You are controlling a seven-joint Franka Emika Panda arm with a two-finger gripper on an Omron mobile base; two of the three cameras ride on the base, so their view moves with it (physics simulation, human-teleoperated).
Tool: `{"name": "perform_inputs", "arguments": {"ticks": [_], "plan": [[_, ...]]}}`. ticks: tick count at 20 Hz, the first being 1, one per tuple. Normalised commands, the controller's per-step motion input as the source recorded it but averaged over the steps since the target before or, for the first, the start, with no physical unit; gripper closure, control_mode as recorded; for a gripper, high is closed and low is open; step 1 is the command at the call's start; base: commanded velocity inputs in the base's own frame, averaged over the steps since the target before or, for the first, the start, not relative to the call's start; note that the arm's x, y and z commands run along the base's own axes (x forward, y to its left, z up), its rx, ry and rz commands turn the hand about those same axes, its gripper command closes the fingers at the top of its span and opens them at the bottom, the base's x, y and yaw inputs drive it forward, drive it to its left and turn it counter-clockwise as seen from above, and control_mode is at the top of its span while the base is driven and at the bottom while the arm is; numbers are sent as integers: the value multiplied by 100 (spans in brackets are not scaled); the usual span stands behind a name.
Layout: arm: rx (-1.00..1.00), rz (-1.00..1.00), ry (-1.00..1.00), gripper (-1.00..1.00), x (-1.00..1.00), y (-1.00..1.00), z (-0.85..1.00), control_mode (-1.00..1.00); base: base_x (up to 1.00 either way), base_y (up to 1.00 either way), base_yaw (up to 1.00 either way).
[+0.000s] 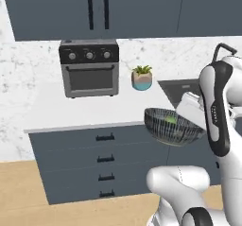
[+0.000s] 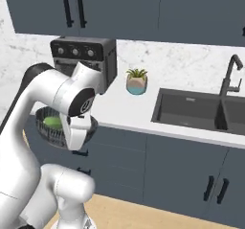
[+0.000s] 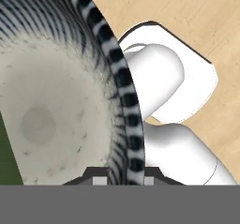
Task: Pick the corn from the sink and place it in the bowl. Then pick the bowl and place it in the microwave. Then close the microwave door and press the start button.
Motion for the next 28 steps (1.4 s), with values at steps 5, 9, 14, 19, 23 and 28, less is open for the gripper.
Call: {"name": "perform_inputs", "arguments": {"ticks": [5,9,14,19,23,28], "plan": [[0,0,0,100,0,0,0,100,-1,99,41],[0,0,0,100,0,0,0,100,0,79,50],[0,0,0,100,0,0,0,100,5,28,71],[0,0,0,100,0,0,0,100,5,0,82],[0,0,0,100,0,0,0,100,4,0,84],[0,0,0,100,0,0,0,100,5,0,84]]}}
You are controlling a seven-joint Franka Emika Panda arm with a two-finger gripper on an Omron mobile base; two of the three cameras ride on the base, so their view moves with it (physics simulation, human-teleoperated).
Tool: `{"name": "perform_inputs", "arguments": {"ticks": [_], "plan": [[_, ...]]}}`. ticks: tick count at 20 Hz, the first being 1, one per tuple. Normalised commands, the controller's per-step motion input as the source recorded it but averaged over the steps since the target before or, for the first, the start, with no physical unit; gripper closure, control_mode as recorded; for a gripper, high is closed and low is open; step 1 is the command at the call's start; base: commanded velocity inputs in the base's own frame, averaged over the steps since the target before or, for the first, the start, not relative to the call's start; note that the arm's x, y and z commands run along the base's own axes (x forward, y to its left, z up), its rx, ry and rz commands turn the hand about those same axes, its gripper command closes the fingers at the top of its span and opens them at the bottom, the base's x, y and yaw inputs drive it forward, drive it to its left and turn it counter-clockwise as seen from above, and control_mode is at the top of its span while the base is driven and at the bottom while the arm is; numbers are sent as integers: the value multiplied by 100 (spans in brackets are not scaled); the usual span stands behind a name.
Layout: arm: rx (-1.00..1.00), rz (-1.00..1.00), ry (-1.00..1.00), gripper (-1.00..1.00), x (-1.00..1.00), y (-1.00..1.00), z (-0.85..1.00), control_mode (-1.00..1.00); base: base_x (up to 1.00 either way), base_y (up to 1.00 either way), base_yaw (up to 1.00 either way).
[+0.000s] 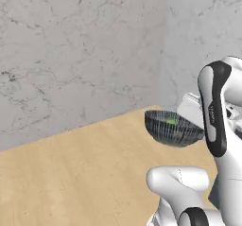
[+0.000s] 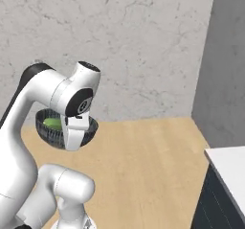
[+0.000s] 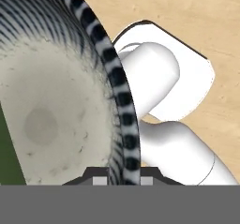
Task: Pick the corn from the sink and place it in the bowl. Then pick the bowl and place it in the microwave. Then close the microwave door and press the start button.
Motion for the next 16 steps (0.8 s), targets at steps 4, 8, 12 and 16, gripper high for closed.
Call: {"name": "perform_inputs", "arguments": {"ticks": [4,8,12,16], "plan": [[0,0,0,100,0,0,0,100,7,6,80],[0,0,0,100,0,0,0,100,6,56,71],[0,0,0,100,0,0,0,100,6,54,71],[0,0,0,100,0,0,0,100,7,44,72]]}}
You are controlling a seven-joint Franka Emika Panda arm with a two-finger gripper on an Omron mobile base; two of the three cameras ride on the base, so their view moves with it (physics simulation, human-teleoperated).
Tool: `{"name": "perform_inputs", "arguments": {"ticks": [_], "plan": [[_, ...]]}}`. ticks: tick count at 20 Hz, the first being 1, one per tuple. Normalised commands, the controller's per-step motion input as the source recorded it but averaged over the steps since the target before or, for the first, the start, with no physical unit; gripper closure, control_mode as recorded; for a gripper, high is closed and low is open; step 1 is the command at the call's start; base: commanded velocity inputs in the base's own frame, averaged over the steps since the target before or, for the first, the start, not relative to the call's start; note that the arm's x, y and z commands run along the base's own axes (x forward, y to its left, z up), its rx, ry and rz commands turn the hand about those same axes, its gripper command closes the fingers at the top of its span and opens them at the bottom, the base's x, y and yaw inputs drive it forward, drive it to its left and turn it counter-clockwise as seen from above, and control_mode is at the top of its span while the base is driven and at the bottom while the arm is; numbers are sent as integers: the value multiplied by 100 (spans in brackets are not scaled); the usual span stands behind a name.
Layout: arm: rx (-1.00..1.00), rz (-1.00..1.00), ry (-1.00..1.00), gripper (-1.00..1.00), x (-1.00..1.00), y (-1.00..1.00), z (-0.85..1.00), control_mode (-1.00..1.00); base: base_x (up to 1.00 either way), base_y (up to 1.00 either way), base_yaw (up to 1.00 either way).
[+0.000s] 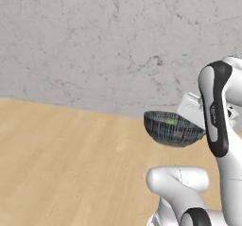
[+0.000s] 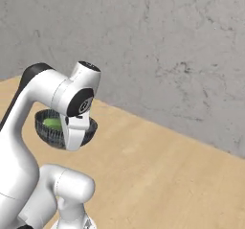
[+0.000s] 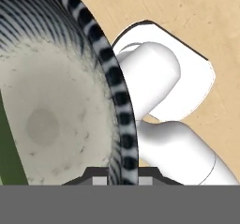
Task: Pick the corn from the sink and place it in the bowl. Then pick the bowl and place it in the microwave. Then close the microwave door and press the start button.
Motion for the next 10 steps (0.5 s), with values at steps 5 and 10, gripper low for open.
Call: {"name": "perform_inputs", "arguments": {"ticks": [5,10], "plan": [[0,0,0,100,0,0,0,100,1,39,71],[0,0,0,100,0,0,0,100,0,31,69]]}}
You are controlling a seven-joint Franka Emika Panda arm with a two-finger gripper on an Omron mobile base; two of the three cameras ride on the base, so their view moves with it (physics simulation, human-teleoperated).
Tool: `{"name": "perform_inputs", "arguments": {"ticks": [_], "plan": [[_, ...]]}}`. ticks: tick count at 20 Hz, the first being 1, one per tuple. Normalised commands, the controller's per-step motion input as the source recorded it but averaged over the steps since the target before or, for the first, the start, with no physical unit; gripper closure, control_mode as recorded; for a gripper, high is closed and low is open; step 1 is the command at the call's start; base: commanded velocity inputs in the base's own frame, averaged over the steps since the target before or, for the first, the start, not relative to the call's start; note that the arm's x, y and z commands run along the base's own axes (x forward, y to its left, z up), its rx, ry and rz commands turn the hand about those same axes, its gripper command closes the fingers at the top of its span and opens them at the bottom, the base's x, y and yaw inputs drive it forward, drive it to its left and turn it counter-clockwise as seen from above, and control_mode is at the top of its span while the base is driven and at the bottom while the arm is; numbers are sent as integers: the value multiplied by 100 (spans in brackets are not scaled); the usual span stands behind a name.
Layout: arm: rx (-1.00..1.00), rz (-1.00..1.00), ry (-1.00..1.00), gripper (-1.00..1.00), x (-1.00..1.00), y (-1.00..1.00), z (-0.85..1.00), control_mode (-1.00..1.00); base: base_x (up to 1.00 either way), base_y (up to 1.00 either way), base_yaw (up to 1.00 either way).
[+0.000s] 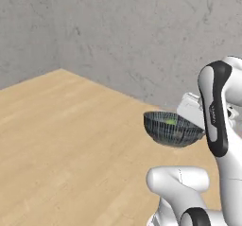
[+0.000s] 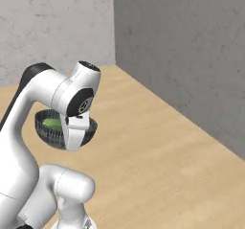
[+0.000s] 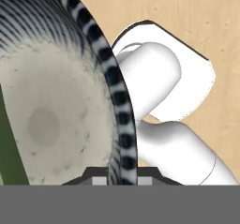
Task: Pick the corn from the sink and place it in the bowl. Then pick the bowl and place it in the microwave. Then close the microwave door and press the start button.
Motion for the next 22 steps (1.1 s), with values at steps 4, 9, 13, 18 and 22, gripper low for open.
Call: {"name": "perform_inputs", "arguments": {"ticks": [4,9,13,18,22], "plan": [[0,0,0,100,0,0,0,100,0,13,71],[0,0,0,100,0,0,0,100,5,9,69],[0,0,0,100,0,0,0,100,4,4,64],[0,0,0,100,0,0,0,100,5,1,58],[0,0,0,100,0,0,0,100,1,0,54]]}}
